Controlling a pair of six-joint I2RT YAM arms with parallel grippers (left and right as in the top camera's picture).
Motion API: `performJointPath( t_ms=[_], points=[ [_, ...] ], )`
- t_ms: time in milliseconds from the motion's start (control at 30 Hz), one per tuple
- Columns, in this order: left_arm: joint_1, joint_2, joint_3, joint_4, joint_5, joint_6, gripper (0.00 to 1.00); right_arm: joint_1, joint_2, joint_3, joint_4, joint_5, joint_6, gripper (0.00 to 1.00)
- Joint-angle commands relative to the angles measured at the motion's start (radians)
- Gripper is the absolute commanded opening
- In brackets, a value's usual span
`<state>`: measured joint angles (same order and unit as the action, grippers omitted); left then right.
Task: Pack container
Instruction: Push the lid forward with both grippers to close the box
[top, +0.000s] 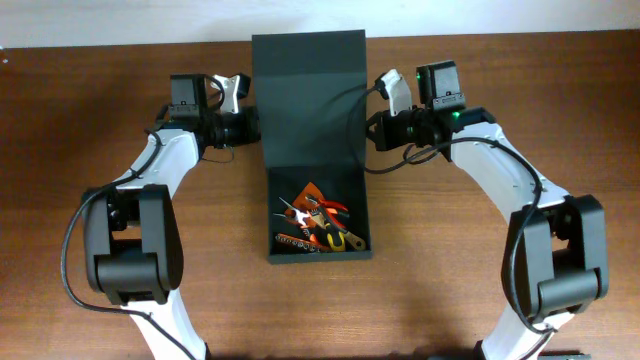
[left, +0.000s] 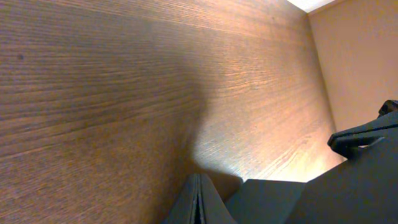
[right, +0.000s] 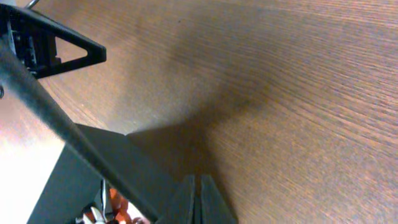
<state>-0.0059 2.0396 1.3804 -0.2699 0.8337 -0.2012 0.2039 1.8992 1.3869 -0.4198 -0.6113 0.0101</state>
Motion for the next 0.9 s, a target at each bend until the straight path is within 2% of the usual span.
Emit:
performJointPath(
  t_ms=[0, 500, 867],
  points=[
    [0.009, -0.055, 0.017, -0.008, 0.035, 0.018, 0.02, 0.018, -0.076, 0.020, -0.025, -0.012, -0.029, 0.04],
    [0.016, -0.162, 0.017, -0.228, 0.032, 0.122, 0.02, 0.018, -0.263, 0.020, -0.239, 0.021, -0.033, 0.04],
    [0.016, -0.244, 0.017, -0.441, -0.013, 0.285, 0.02, 0.019, -0.371, 0.020, -0.449, 0.021, -0.037, 0.04]
  ],
)
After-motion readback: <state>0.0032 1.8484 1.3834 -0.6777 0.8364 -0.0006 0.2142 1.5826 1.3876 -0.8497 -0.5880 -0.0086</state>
